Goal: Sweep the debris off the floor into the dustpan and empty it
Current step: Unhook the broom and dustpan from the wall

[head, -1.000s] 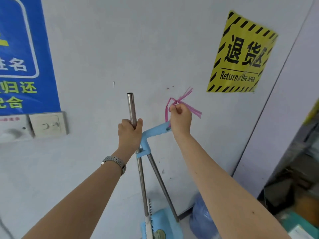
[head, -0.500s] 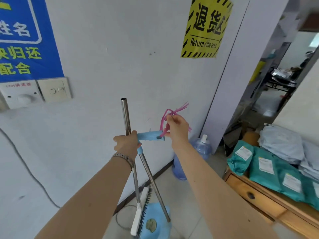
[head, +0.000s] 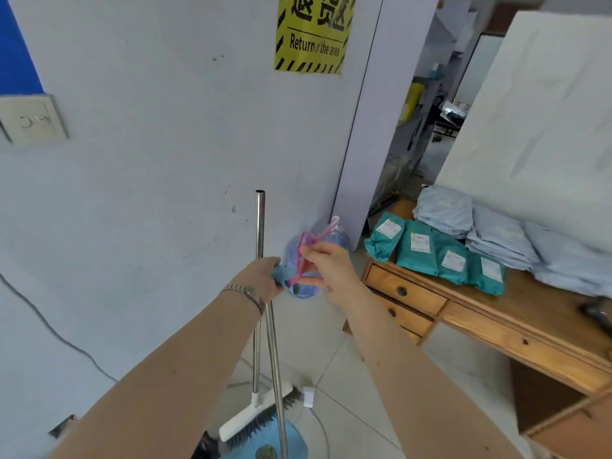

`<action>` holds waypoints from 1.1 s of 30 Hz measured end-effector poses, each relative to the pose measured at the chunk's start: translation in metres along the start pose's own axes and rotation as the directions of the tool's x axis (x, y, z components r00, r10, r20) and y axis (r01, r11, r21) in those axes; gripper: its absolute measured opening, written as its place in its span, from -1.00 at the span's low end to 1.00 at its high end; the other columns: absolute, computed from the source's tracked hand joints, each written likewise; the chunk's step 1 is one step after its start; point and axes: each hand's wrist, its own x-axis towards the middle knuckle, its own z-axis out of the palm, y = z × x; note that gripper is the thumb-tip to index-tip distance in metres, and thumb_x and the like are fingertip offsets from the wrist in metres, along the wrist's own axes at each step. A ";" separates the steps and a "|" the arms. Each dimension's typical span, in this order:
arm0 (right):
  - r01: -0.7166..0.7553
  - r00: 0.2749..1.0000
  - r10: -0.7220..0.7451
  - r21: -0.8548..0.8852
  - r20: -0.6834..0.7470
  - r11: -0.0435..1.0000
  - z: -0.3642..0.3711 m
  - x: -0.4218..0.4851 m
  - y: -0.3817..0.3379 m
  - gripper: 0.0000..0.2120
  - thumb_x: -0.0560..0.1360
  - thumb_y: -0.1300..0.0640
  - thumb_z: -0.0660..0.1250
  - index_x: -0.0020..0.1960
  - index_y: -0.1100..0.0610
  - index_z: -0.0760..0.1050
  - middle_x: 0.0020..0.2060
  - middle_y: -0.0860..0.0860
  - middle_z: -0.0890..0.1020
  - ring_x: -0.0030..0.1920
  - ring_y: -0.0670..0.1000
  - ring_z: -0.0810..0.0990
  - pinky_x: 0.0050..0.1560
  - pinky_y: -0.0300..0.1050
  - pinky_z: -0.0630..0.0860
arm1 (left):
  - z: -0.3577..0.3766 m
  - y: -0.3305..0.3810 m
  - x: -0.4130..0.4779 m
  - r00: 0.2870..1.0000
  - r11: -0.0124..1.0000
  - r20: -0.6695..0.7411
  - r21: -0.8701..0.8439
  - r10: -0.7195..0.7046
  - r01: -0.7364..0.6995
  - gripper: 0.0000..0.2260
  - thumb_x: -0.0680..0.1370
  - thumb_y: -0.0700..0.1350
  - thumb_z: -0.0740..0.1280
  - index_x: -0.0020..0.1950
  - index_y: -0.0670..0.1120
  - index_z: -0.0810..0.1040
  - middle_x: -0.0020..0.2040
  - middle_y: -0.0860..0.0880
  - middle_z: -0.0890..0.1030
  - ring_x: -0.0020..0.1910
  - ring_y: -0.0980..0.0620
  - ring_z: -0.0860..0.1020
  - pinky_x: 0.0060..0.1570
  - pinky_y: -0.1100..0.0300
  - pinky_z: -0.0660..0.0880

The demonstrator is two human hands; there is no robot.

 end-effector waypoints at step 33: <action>-0.374 0.852 0.446 0.279 -0.272 0.884 -0.136 -0.222 0.122 -0.57 0.56 -0.13 0.19 -0.01 0.28 0.45 -0.34 0.14 0.53 -0.47 0.03 0.42 -0.45 -0.20 0.39 | 0.023 -0.176 -0.186 0.785 0.145 0.608 0.793 -0.118 -0.592 -0.81 0.49 -0.06 0.41 -0.15 -0.11 0.44 -0.30 0.00 0.47 -0.37 0.10 0.44 -0.49 0.40 0.36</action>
